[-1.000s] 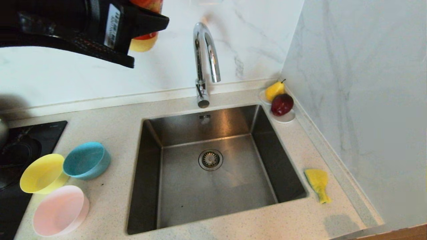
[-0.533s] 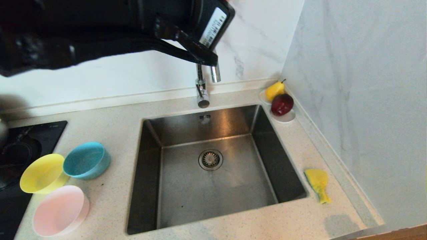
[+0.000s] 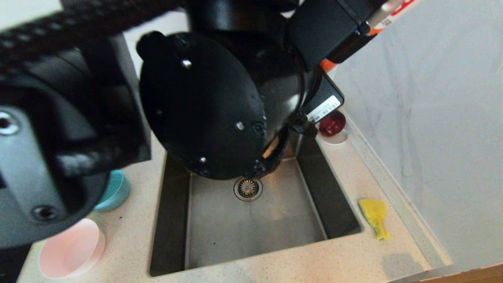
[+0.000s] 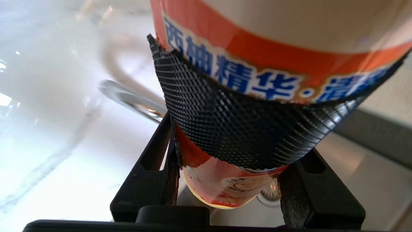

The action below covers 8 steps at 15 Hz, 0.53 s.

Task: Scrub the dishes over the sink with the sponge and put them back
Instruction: Squeeze it onto the sponge

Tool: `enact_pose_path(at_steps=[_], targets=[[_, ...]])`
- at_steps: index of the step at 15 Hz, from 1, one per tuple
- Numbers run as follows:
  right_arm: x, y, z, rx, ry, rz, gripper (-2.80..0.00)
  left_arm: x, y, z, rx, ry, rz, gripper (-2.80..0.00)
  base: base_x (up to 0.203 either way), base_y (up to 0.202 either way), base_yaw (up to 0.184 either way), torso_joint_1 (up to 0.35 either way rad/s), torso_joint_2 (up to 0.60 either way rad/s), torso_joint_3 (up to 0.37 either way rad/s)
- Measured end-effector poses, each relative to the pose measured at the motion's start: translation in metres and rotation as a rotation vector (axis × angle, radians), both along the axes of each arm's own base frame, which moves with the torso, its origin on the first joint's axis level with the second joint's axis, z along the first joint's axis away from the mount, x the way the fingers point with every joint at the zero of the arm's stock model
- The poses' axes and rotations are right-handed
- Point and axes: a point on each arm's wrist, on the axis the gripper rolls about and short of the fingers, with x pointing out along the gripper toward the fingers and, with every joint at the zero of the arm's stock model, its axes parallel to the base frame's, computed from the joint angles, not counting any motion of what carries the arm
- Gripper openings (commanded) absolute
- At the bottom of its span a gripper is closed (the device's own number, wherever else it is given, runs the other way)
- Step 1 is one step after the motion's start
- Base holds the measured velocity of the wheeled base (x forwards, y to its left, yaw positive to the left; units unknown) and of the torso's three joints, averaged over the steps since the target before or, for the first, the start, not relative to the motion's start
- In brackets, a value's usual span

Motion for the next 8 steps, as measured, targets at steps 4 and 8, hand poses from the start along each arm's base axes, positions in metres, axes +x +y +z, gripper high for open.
enact_pose_path(at_steps=[4, 8], targets=[[0.000, 0.000, 0.000, 0.000, 0.000, 0.000, -2.80, 0.008, -0.028, -0.031, 0.073, 0.036, 0.002, -2.80, 0.000, 0.000, 0.000, 0.000, 0.00, 0.000], [0.000, 0.000, 0.000, 0.000, 0.000, 0.000, -2.80, 0.014, -0.048, -0.057, 0.131, 0.062, -0.002, -2.80, 0.000, 0.000, 0.000, 0.000, 0.00, 0.000]])
